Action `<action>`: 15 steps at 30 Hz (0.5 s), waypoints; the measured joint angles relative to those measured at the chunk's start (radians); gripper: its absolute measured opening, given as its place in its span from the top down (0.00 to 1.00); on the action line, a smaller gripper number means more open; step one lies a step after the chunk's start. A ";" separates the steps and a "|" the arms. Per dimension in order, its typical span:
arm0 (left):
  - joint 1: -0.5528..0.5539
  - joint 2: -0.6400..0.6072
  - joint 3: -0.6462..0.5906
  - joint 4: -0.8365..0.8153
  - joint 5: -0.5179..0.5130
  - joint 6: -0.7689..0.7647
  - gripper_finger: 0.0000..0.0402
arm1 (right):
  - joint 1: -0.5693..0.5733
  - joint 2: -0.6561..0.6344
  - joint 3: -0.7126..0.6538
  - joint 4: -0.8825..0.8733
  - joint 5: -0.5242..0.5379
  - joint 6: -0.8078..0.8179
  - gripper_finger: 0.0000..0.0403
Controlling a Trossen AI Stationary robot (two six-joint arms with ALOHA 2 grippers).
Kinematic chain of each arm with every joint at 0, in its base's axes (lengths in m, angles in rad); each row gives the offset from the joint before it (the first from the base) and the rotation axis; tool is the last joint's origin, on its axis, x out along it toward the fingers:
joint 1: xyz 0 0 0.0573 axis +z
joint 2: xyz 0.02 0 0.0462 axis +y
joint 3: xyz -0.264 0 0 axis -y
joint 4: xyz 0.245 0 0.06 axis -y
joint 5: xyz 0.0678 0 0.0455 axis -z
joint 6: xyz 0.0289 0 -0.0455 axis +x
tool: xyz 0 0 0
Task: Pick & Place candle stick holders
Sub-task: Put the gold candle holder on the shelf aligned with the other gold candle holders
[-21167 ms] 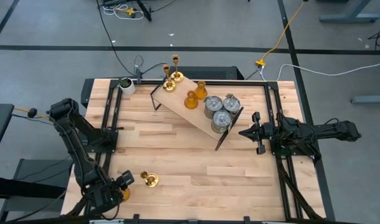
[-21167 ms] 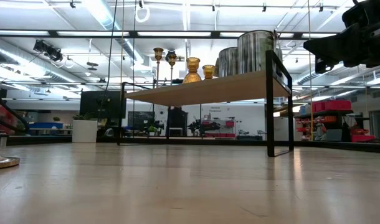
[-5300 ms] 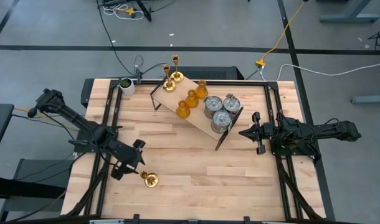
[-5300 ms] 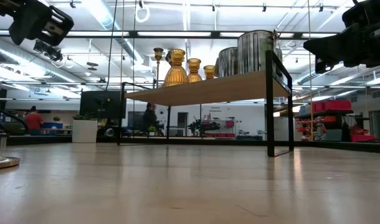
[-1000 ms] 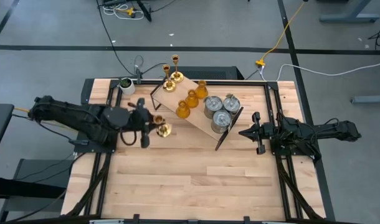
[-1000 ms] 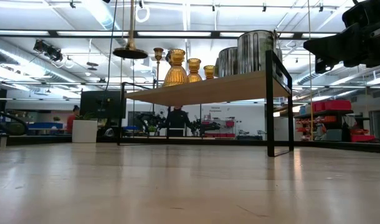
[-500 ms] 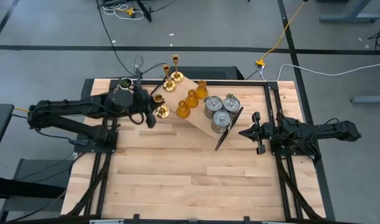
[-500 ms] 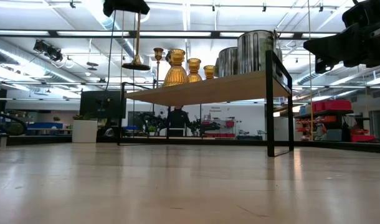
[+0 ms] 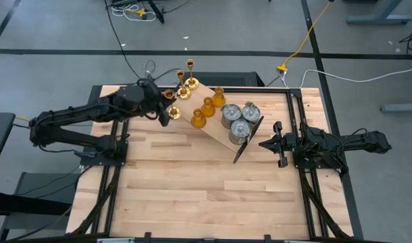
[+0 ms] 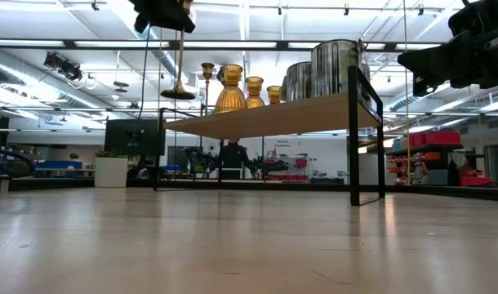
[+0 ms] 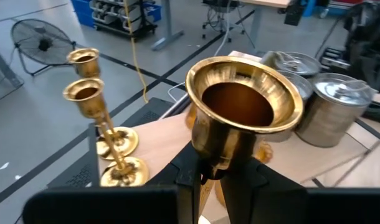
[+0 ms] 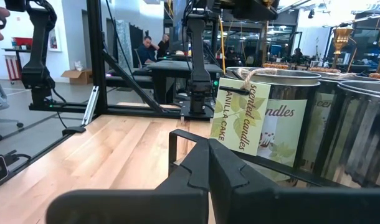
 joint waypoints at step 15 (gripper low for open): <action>0.085 0.000 0.000 0.000 0.009 0.000 0.87 | 0.000 0.000 0.000 0.000 0.000 0.000 0.99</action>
